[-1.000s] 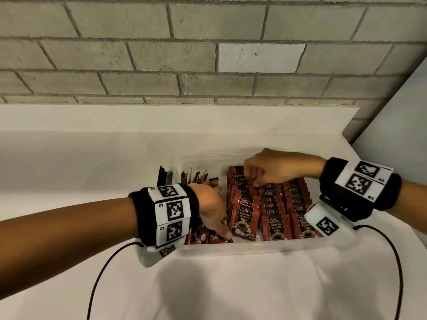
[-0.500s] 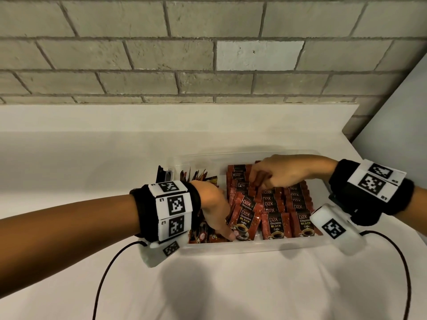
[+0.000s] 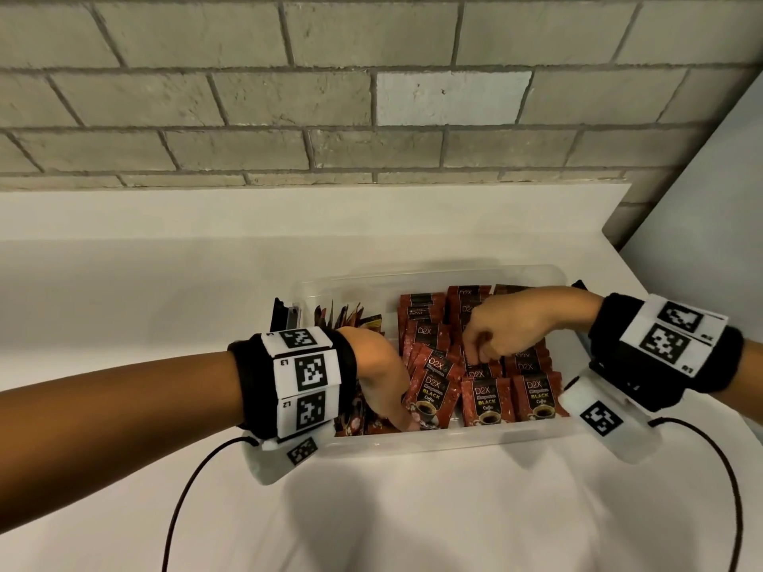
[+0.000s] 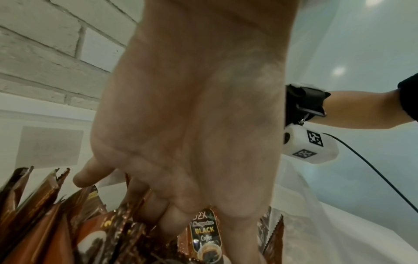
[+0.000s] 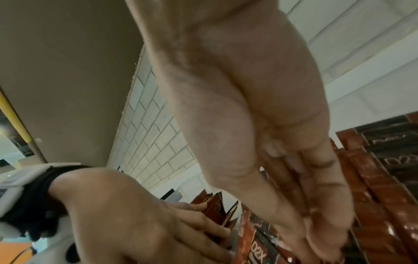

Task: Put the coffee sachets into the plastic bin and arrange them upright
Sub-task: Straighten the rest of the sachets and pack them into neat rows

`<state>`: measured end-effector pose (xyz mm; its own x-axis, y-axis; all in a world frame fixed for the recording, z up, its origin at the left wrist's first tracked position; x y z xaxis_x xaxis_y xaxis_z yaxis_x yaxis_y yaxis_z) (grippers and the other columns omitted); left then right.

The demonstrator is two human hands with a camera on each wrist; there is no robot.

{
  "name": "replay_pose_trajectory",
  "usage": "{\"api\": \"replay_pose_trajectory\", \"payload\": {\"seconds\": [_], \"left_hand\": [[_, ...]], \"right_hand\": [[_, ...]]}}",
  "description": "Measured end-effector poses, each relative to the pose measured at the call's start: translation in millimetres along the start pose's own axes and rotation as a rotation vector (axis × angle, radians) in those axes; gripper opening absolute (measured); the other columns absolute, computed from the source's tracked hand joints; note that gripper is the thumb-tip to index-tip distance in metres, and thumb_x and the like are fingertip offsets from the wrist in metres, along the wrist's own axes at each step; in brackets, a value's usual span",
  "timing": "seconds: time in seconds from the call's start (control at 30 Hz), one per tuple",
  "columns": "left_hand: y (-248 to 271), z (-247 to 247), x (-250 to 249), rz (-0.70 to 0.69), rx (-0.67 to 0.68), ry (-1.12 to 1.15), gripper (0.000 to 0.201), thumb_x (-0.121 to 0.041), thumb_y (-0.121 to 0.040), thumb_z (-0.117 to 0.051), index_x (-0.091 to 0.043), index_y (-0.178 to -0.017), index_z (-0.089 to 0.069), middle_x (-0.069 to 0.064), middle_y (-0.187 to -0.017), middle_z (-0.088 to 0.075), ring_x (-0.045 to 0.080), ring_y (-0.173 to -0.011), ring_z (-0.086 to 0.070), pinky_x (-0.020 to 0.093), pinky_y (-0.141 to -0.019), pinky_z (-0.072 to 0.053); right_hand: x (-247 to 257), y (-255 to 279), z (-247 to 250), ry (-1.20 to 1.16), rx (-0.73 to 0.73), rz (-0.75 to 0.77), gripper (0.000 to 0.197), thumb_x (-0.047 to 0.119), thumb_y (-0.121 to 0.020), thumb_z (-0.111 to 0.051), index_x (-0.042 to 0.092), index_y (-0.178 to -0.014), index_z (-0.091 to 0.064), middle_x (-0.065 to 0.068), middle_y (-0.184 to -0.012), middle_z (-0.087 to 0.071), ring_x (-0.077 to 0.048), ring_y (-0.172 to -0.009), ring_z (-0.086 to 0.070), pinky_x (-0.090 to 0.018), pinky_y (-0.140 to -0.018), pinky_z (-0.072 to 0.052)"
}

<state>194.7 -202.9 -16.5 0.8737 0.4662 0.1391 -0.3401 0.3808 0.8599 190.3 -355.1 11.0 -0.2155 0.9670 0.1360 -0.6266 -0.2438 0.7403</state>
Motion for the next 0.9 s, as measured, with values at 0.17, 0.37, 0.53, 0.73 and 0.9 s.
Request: {"api": "replay_pose_trajectory", "payload": {"seconds": [0.17, 0.37, 0.53, 0.73, 0.9], "left_hand": [[0.9, -0.5, -5.4, -0.020, -0.020, -0.014, 0.064, -0.055, -0.097, -0.030, -0.012, -0.144, -0.035, 0.010, -0.149, -0.034, 0.030, -0.140, -0.026, 0.049, -0.113, -0.018], [2.4, -0.4, -4.3, -0.010, -0.028, 0.019, 0.066, -0.057, -0.096, -0.031, -0.012, -0.143, -0.036, 0.010, -0.149, -0.036, 0.030, -0.139, -0.028, 0.048, -0.113, -0.021], [6.8, 1.3, -3.9, -0.025, -0.037, 0.037, 0.065, -0.057, -0.096, -0.030, -0.013, -0.144, -0.036, 0.008, -0.149, -0.036, 0.028, -0.138, -0.029, 0.044, -0.111, -0.025], [3.6, 2.1, 1.2, 0.014, -0.010, 0.023, 0.071, -0.068, -0.090, -0.027, -0.015, -0.130, -0.055, 0.006, -0.141, -0.046, 0.027, -0.135, -0.034, 0.048, -0.110, -0.025], [6.9, 6.8, 0.3, -0.001, -0.073, 0.000, 0.065, -0.064, -0.092, -0.030, -0.015, -0.123, -0.061, 0.007, -0.142, -0.044, 0.027, -0.134, -0.034, 0.043, -0.106, -0.030]], "right_hand": [[5.9, -13.1, -3.5, 0.071, -0.017, 0.006, 0.038, 0.010, -0.096, -0.042, 0.015, -0.133, -0.053, -0.003, -0.133, -0.055, -0.016, -0.109, -0.053, -0.025, -0.091, -0.043], [6.1, -13.5, 2.2, 0.067, -0.025, 0.016, 0.042, 0.013, -0.098, -0.041, 0.014, -0.140, -0.045, -0.005, -0.142, -0.046, -0.021, -0.124, -0.046, -0.025, -0.094, -0.038], [4.1, -3.9, 6.0, -0.007, -0.035, 0.056, 0.035, 0.012, -0.096, -0.043, 0.014, -0.130, -0.053, 0.003, -0.111, -0.060, 0.003, -0.091, -0.056, -0.010, -0.072, -0.041], [7.8, -7.4, -3.6, 0.028, -0.001, 0.059, 0.025, 0.016, -0.095, -0.049, 0.010, -0.116, -0.061, 0.011, -0.078, -0.053, -0.003, -0.065, -0.049, -0.005, -0.053, -0.038], [4.5, -21.8, -2.1, -0.035, -0.115, 0.044, 0.018, 0.014, -0.091, -0.054, 0.011, -0.104, -0.067, 0.013, -0.075, -0.056, -0.001, -0.065, -0.049, -0.014, -0.057, -0.037]]}}
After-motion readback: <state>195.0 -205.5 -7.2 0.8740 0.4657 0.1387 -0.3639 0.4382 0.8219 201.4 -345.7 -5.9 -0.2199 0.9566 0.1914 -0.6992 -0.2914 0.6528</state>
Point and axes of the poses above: each hand's wrist, its own y-axis away from the middle knuckle, its own z-axis out of the back of the hand, x = y × z, the point moved 2 cm from there along -y, towards the middle knuckle
